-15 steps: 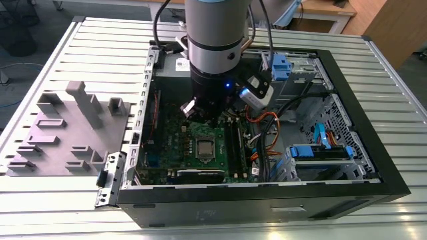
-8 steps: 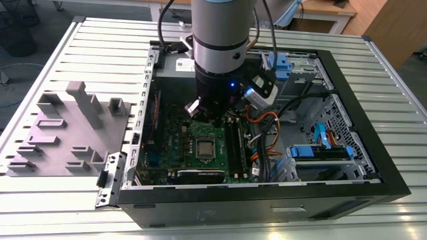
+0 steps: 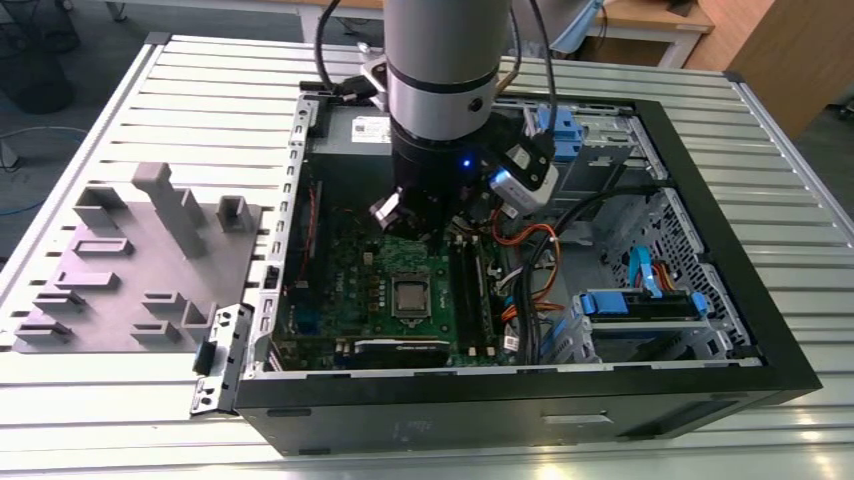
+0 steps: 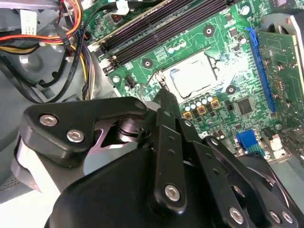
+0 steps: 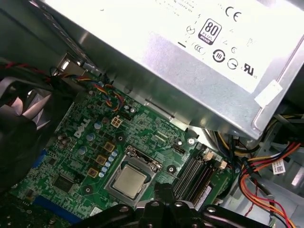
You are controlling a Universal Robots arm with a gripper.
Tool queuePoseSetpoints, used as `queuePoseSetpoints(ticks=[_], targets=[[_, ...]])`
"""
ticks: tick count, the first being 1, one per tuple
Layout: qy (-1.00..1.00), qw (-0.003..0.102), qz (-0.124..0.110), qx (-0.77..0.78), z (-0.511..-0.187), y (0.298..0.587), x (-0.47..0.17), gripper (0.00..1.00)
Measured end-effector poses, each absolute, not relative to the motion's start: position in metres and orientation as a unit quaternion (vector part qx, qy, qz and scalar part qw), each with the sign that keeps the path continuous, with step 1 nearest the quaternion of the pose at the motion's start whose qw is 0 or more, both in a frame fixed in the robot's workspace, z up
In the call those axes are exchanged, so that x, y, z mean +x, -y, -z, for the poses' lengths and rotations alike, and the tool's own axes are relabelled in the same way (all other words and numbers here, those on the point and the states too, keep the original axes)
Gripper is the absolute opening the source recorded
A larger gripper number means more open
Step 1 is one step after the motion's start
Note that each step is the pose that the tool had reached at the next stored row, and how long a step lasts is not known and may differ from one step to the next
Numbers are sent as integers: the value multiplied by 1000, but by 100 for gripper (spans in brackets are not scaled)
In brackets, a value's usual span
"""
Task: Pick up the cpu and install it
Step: 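Install the first cpu locking lever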
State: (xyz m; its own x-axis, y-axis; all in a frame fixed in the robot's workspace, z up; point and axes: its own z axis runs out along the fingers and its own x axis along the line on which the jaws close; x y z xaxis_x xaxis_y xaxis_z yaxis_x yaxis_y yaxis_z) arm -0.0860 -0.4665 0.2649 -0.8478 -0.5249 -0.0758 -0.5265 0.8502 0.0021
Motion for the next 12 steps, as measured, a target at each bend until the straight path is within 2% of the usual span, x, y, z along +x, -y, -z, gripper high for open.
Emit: queuePoseSetpoints(ticks=[12], targets=[[-961,36,-11,-273,-265,457,-77,11]])
